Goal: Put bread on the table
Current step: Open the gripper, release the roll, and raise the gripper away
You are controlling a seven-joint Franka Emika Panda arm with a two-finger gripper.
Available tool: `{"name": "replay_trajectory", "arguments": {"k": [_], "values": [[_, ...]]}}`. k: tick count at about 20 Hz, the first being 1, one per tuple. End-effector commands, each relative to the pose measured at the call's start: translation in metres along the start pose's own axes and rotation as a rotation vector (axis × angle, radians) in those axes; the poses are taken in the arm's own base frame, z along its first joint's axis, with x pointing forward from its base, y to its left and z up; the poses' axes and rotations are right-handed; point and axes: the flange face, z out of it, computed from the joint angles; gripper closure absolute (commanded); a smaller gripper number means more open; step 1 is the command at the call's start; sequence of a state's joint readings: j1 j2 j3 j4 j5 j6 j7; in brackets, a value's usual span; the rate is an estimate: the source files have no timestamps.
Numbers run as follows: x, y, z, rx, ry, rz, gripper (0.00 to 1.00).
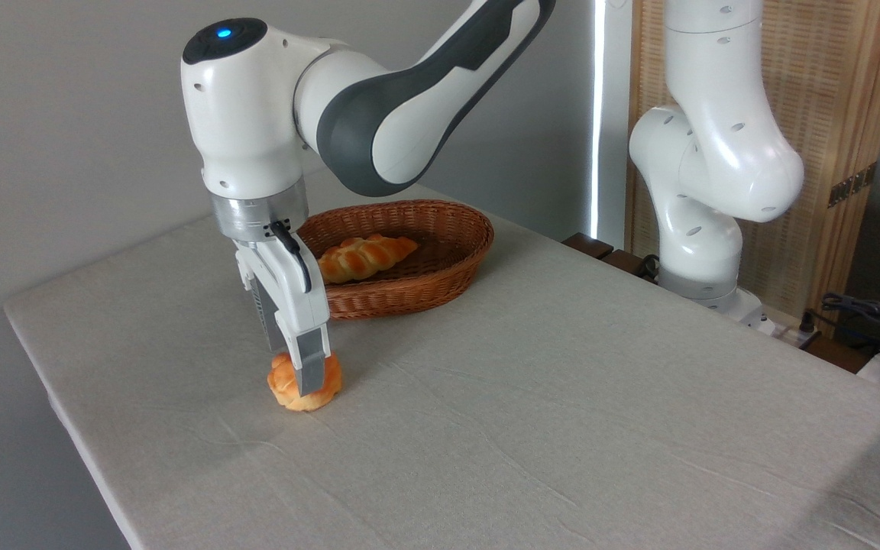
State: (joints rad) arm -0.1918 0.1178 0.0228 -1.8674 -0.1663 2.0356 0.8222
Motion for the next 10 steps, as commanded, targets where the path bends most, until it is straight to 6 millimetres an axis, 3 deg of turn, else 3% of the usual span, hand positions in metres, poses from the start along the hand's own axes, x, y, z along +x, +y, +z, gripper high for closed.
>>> {"name": "replay_trajectory", "arguments": {"k": [1,4,8,10], "values": [[-0.001,0.011,-0.041,0.031,0.039,-0.015,0.00],[-0.018,0.029,-0.077,-0.014,-0.017,-0.014,0.00],[-0.037,0.011,-0.159,-0.004,-0.002,-0.089,0.00],[-0.049,0.005,-0.166,-0.009,-0.033,-0.104,0.00]]}}
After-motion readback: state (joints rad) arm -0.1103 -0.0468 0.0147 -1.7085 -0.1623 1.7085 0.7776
